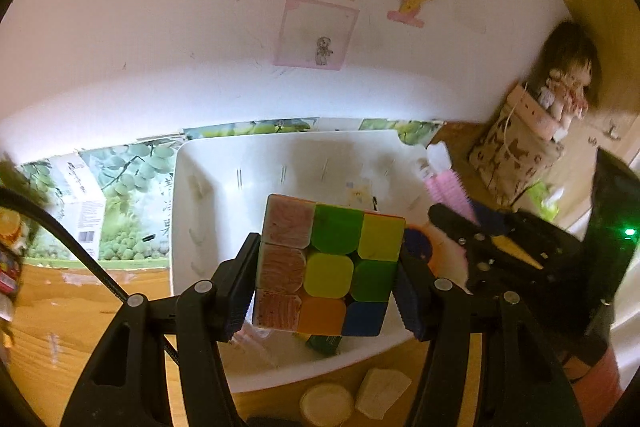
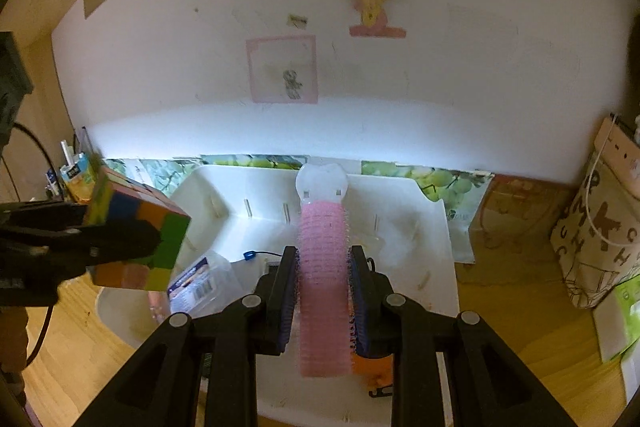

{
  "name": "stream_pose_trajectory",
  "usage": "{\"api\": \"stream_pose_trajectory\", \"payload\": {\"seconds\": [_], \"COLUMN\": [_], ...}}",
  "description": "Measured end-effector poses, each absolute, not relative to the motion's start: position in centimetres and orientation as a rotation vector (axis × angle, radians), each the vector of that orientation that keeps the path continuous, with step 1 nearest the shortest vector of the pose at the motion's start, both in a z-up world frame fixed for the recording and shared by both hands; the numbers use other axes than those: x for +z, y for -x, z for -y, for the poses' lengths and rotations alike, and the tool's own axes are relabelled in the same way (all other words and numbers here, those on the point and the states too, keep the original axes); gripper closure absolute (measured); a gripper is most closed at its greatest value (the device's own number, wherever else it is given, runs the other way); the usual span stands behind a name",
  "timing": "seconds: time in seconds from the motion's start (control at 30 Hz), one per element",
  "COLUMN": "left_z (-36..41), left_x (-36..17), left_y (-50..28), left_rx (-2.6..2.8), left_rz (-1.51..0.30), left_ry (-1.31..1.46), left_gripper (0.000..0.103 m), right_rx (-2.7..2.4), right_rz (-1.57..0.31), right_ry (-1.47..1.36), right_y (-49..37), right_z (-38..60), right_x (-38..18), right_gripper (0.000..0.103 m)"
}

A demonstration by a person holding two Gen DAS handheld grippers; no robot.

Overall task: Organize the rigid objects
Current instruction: 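Carry the cube and pink roller into the white bin and open both grippers, then withdraw both grippers from the bin back over the table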

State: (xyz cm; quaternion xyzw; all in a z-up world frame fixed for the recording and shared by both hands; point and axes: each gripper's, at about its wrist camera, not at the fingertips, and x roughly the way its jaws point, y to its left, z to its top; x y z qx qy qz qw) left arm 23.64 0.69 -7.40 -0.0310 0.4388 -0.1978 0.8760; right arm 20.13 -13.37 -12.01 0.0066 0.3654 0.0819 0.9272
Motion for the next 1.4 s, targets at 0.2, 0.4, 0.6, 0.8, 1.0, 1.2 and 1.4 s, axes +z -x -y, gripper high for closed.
{"api": "stream_pose_trajectory", "payload": {"seconds": [0.2,0.4,0.6,0.8,1.0,1.2,1.4], "left_z": [-0.4,-0.4,-0.9,-1.9,-3.1,-4.3,-5.4], "left_x": [-8.2,-6.9,-5.9,-4.0,-2.1,-1.3,-1.2], "left_y": [-24.0,-24.1,-23.3,-20.7,-18.1,-15.9,-14.0], "left_rx": [-0.393,-0.395,-0.396,-0.391,-0.37,-0.322,-0.276], "left_rz": [-0.925,-0.894,-0.881,-0.826,-0.781,-0.738,-0.736], "left_ry": [0.048,0.061,0.093,0.082,0.066,0.03,0.018], "left_gripper": [0.039,0.025,0.024,0.021,0.021,0.021,0.021], "right_rx": [0.161,0.135,0.119,0.109,0.107,0.106,0.121], "right_rz": [-0.779,-0.794,-0.765,-0.725,-0.687,-0.688,-0.728], "right_ry": [-0.014,-0.004,0.005,-0.022,-0.085,-0.091,-0.105], "right_y": [-20.7,-20.7,-19.6,-17.8,-15.4,-13.4,-11.9], "right_z": [13.7,14.2,14.5,14.8,14.7,14.2,13.5], "right_x": [-13.2,-13.0,-11.2,-8.6,-6.0,-4.7,-5.0], "right_gripper": [0.077,0.053,0.037,0.028,0.023,0.023,0.023]}}
